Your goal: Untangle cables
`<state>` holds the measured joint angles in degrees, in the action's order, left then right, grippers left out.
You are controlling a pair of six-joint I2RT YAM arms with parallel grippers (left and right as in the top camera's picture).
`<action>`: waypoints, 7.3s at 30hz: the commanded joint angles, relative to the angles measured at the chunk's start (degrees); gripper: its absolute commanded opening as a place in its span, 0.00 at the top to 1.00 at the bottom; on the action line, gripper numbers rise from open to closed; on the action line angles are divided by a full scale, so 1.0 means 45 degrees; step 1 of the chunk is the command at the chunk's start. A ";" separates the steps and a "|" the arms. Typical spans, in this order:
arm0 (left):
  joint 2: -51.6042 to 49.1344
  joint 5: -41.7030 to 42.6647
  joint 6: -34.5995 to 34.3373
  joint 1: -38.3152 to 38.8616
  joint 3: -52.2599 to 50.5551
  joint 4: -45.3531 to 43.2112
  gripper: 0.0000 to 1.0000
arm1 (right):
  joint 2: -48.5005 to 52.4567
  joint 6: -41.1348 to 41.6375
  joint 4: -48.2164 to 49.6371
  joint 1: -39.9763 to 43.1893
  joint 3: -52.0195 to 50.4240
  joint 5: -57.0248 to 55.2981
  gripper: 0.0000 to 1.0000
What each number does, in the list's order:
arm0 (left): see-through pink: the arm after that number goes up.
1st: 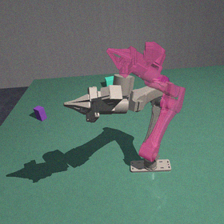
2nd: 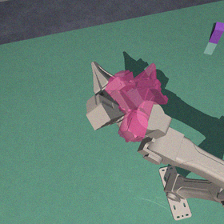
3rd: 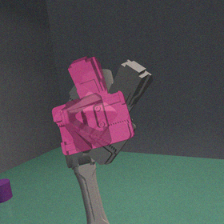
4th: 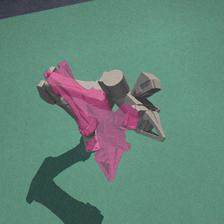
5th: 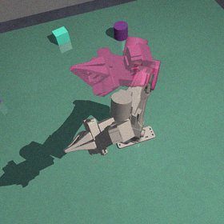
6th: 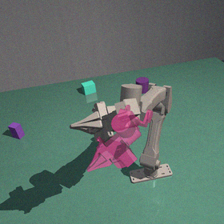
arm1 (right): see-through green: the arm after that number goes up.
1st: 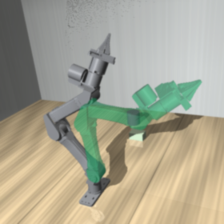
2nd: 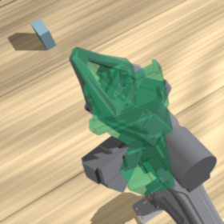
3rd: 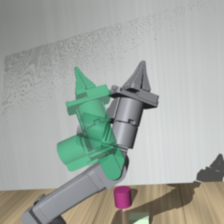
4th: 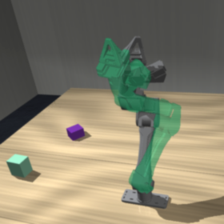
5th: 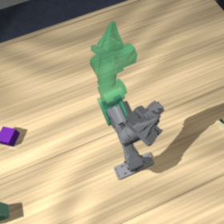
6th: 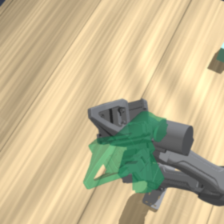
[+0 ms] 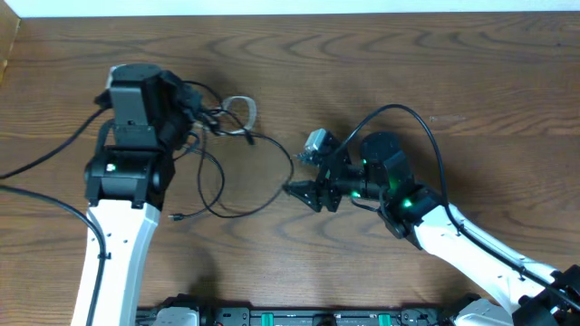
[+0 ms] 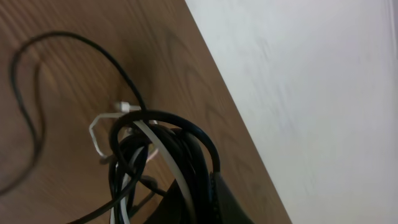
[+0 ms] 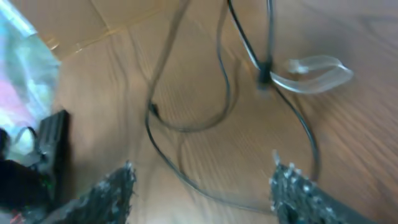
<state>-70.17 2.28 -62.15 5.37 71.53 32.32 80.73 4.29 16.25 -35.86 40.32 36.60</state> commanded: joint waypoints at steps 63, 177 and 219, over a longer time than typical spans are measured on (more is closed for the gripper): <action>0.0019 -0.5100 -0.1180 0.4459 0.0393 -0.1443 0.92 | 0.3065 0.6528 0.5304 -0.1316 0.0005 -0.2327 0.99; 0.0015 0.3793 1.6466 0.3181 0.0393 0.3332 0.92 | 0.3036 0.1564 -0.8539 1.1570 0.0029 0.2293 0.01; -0.0568 0.9058 1.6053 0.3181 0.0393 0.1268 0.92 | -0.4274 -0.0253 -0.8257 0.9107 0.0612 0.4857 0.01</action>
<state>-72.31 34.00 8.49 19.88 71.55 38.89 61.98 3.66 -22.04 7.14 41.87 55.09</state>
